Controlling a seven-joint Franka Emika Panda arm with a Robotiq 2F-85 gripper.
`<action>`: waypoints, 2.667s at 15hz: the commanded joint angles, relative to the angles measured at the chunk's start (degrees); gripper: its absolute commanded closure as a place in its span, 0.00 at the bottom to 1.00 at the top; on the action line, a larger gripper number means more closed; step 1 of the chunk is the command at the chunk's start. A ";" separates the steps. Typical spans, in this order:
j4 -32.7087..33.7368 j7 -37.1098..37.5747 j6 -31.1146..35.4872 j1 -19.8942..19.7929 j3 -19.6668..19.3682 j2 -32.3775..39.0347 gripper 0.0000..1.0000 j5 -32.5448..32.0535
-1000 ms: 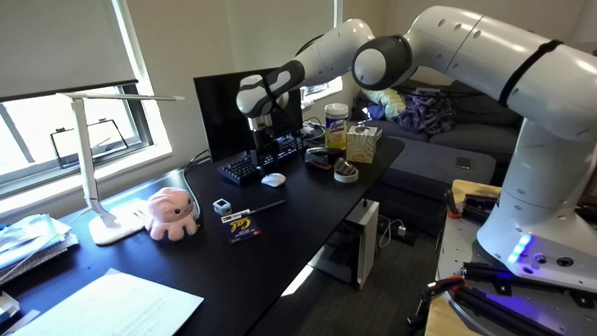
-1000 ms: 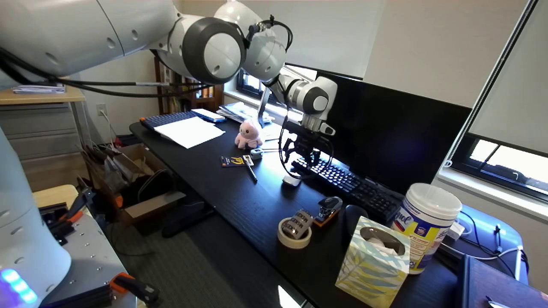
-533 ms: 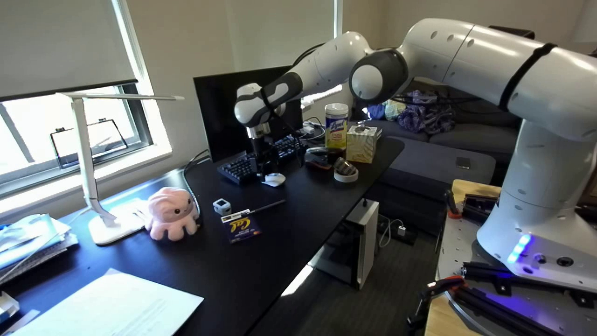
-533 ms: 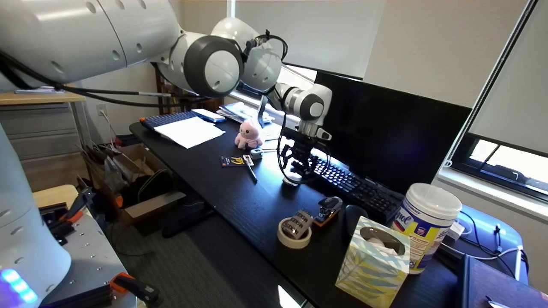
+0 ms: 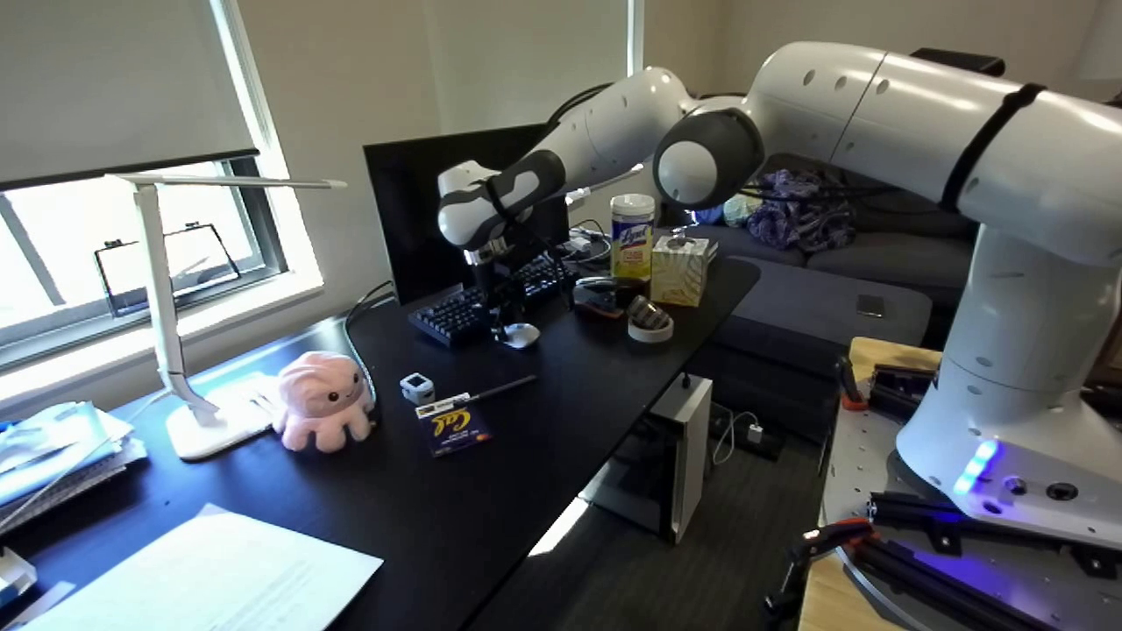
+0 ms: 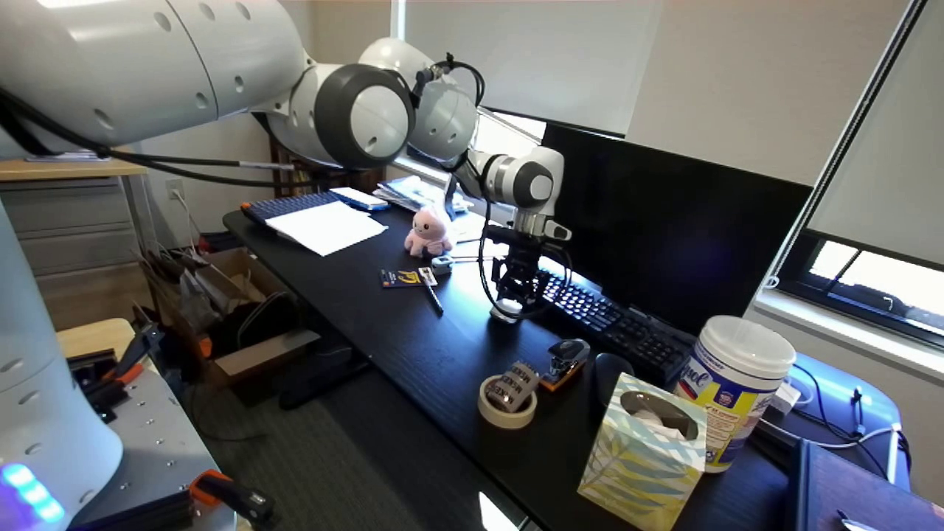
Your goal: Move the mouse away from the keyboard
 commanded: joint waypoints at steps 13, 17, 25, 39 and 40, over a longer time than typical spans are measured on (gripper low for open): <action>-2.41 -16.03 -8.86 7.65 -0.19 -11.19 0.61 -3.76; 0.17 -16.59 -7.47 9.28 -0.82 -11.17 0.36 -4.09; -11.08 -17.15 -1.35 13.11 -2.64 -18.54 0.61 -7.50; -33.93 -8.19 28.46 13.58 3.90 -29.58 0.36 -13.44; -34.97 -7.90 28.77 13.55 3.89 -30.33 0.36 -13.50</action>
